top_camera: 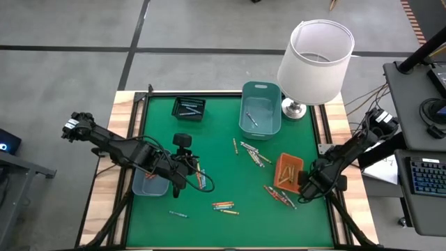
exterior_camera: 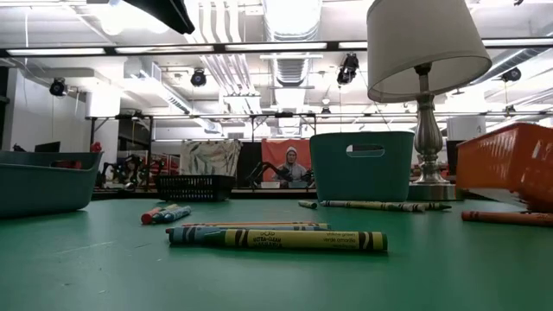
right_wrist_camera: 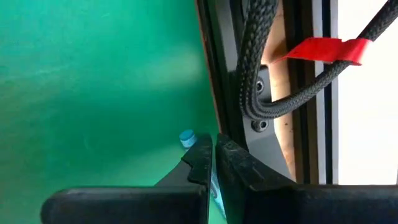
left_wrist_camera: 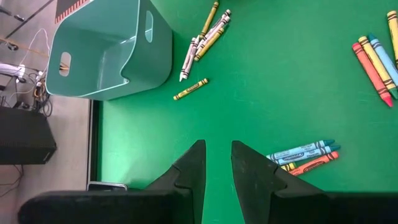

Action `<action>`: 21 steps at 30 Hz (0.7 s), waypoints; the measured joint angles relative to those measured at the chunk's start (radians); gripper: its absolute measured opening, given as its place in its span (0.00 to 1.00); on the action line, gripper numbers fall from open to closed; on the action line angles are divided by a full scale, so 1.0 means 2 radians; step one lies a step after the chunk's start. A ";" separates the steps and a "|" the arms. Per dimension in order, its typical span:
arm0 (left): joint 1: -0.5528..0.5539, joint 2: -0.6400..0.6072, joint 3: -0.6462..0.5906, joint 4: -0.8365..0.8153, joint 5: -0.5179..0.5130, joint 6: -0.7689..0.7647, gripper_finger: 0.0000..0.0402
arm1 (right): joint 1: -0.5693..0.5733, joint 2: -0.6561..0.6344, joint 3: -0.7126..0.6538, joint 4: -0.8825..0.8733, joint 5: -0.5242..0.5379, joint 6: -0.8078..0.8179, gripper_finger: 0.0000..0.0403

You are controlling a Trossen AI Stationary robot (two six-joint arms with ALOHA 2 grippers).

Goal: Sort crayons
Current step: Put the blue crayon into the black bin

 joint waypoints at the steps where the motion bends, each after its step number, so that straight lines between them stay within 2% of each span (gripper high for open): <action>1: 0.000 0.000 0.000 0.000 0.000 0.000 0.15 | 0.000 0.000 0.000 0.000 0.000 0.000 0.03; 13: 0.000 0.000 0.000 0.000 0.000 0.000 0.15 | 0.000 -0.004 0.014 -0.003 0.000 -0.002 0.03; 21: 0.000 0.000 0.000 0.004 0.000 -0.002 0.15 | 0.000 -0.004 0.040 -0.054 0.003 -0.002 0.03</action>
